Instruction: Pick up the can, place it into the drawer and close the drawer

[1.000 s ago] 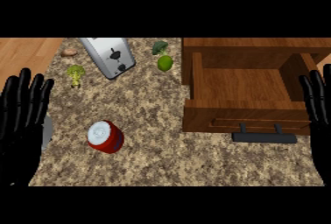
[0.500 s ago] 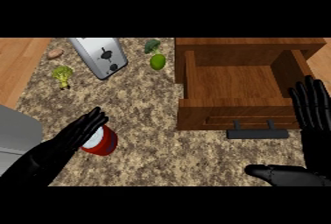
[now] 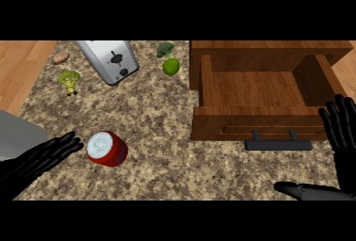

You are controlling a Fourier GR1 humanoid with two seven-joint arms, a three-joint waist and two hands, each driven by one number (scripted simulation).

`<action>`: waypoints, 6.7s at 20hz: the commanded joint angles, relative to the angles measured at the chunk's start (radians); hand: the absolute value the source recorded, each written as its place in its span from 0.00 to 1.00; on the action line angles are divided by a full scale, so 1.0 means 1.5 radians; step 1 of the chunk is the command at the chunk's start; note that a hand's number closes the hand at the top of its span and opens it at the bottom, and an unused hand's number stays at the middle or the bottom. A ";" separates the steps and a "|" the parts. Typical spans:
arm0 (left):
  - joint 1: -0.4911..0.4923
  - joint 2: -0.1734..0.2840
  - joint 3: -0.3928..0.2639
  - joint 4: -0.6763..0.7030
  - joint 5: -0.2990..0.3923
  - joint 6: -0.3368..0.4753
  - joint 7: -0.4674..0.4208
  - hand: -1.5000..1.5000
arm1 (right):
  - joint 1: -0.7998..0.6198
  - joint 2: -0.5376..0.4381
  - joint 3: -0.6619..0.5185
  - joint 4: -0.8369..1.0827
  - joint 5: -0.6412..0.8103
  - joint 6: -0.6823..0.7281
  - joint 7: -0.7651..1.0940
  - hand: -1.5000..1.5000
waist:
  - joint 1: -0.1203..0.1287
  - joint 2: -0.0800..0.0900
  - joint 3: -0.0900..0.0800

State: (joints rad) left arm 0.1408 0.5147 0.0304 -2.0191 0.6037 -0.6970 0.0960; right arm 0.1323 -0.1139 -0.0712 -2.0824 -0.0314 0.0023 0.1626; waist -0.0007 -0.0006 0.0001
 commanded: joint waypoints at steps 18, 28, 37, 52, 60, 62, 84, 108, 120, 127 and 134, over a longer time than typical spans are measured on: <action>-0.110 -0.101 0.030 0.133 -0.048 -0.027 0.093 0.00 | 0.110 0.038 -0.017 -0.044 -0.005 0.060 -0.056 0.00 | -0.004 0.000 0.000; -0.076 -0.156 0.062 0.218 -0.193 -0.106 -0.029 0.00 | 0.077 0.023 -0.087 0.046 -0.036 0.093 -0.114 0.00 | 0.000 0.000 0.000; -0.169 -0.182 0.080 0.439 -0.387 -0.094 -0.217 0.00 | 0.081 0.026 -0.082 0.012 -0.028 0.110 -0.080 0.00 | -0.005 0.001 -0.001; -0.227 -0.140 0.050 0.667 -0.524 -0.038 -0.434 0.00 | 0.039 0.034 -0.101 0.088 -0.003 0.120 -0.126 0.00 | -0.004 0.002 0.000; -0.301 -0.107 0.030 0.800 -0.541 -0.020 -0.505 0.00 | 0.062 0.068 -0.055 0.063 0.042 0.104 -0.125 0.00 | -0.008 0.002 -0.001; -0.282 -0.089 0.025 0.845 -0.560 -0.005 -0.576 0.00 | 0.090 0.074 -0.061 0.002 0.017 0.105 -0.101 0.00 | -0.011 0.002 -0.001; -0.377 -0.118 -0.016 1.030 -0.571 0.063 -0.631 0.00 | 0.091 0.057 -0.090 -0.054 -0.019 0.120 -0.031 0.00 | -0.010 0.002 -0.001; -0.390 -0.188 -0.065 0.962 -0.532 0.018 -0.568 1.00 | 0.080 0.057 -0.116 -0.038 -0.044 0.134 -0.043 0.00 | -0.003 0.001 0.000; -0.312 -0.246 -0.007 0.799 -0.411 0.117 -0.408 1.00 | 0.115 0.062 -0.118 -0.073 -0.046 0.133 -0.047 0.00 | 0.004 -0.003 0.000; -0.337 -0.288 0.144 0.760 -0.355 0.425 -0.364 1.00 | 0.120 0.066 -0.132 -0.049 -0.050 0.132 -0.066 0.00 | 0.006 -0.003 0.001; -0.357 -0.332 0.056 0.536 -0.392 0.509 -0.181 1.00 | 0.152 0.065 -0.138 -0.054 -0.070 0.167 -0.094 0.00 | -0.001 -0.002 0.001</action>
State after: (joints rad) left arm -0.3503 0.0557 0.1533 -1.1041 0.0528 -0.0346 -0.2660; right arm 0.3414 -0.0142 -0.2669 -2.1679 -0.1201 0.2310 0.0365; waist 0.0051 -0.0052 0.0012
